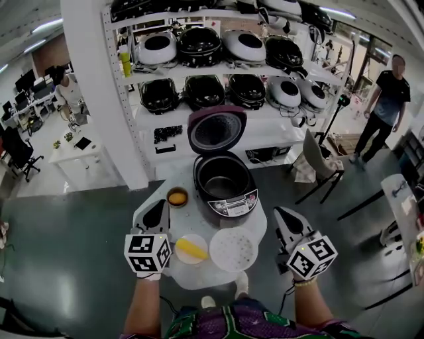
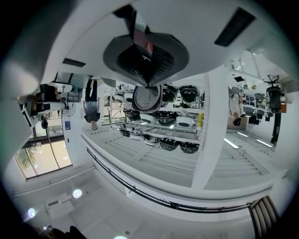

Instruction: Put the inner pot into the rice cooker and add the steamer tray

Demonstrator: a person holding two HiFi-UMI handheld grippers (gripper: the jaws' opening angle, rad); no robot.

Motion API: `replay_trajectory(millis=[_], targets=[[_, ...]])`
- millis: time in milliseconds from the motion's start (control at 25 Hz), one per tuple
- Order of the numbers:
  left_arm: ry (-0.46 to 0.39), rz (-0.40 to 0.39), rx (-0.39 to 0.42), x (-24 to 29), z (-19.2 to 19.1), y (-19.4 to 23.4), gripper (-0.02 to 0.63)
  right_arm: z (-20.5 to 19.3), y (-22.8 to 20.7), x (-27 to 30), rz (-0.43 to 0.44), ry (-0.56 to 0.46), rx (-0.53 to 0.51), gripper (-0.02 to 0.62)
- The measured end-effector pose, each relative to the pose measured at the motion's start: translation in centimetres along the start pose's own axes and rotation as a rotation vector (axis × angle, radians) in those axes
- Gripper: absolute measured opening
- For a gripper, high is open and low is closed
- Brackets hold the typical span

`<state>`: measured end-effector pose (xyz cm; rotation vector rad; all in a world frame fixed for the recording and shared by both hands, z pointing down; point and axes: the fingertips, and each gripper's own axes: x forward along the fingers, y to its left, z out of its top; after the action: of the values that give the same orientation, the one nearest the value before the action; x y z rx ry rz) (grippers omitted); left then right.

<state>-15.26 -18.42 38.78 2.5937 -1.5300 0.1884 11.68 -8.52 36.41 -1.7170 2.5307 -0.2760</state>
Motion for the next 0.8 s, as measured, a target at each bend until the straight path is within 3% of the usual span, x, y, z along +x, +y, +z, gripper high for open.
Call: replay_trajectory(millis=[280,360,400,560,800], targets=[[-0.034,-0.076,-0.038,-2.2,0.5,-1.3,0.02,0.3,2.1,-0.5,0.013,-0.001,-0.087,0.013],[-0.038,-0.081,-0.03,-2.6,0.2,-1.5,0.02,-0.4,2.7,-0.4,0.047,0.025,-0.086,0.189],[-0.043,-0.085,-0.03,-2.8,0.2,-1.6,0.02,-0.7,2.8,-0.3,0.053,0.036,-0.09,0.202],[-0.071,-0.101,-0.036,-3.5,0.2,-2.1,0.02,-2.7,2.2,0.2,0.028,0.088,-0.104,0.368],[-0.098,-0.12,-0.033,-4.1,-0.9,-3.1,0.02,-8.9,-0.6,0.7,-0.028,0.214,-0.099,0.348]])
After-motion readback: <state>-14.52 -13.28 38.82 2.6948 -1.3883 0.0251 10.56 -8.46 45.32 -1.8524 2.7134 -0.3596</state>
